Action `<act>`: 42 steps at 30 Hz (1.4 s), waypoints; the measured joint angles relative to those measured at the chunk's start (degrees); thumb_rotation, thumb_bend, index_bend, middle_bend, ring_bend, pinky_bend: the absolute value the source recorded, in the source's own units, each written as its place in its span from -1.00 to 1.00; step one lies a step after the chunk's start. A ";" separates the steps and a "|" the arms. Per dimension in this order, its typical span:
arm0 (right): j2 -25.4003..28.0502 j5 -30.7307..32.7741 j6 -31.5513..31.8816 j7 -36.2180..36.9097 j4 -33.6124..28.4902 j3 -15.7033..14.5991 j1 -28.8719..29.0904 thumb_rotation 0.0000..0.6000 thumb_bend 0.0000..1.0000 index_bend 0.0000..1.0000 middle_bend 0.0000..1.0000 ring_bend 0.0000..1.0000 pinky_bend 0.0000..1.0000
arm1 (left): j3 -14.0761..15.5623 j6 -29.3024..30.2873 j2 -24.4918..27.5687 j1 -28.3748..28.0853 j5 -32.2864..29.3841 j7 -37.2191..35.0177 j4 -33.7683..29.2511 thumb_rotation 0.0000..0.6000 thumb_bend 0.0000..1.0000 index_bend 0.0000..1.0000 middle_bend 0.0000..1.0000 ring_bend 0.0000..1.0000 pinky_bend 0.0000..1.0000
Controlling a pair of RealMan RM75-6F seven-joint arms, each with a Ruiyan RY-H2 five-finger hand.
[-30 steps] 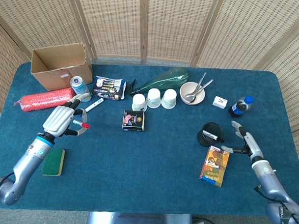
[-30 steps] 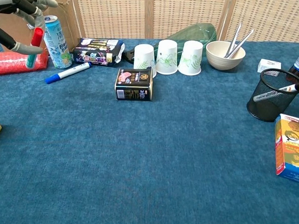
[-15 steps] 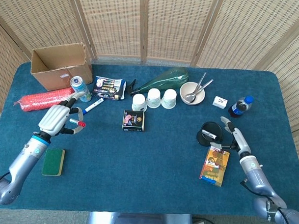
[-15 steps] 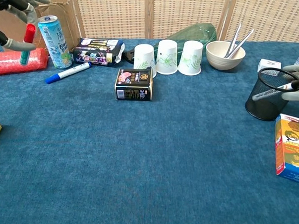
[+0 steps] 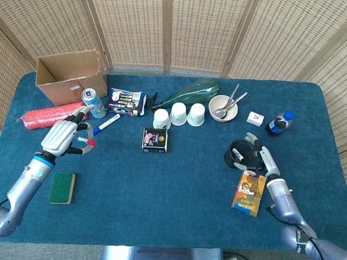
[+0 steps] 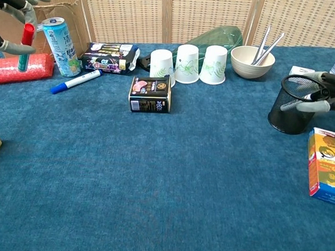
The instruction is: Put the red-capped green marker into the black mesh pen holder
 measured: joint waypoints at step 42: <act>1.86 -7.93 12.02 2.54 -16.46 0.74 -2.89 1.00 -0.64 -0.19 -0.16 -0.38 0.09 | -0.25 0.74 0.67 0.47 0.33 -1.93 0.36 1.00 -0.21 0.31 -1.00 -1.00 -0.56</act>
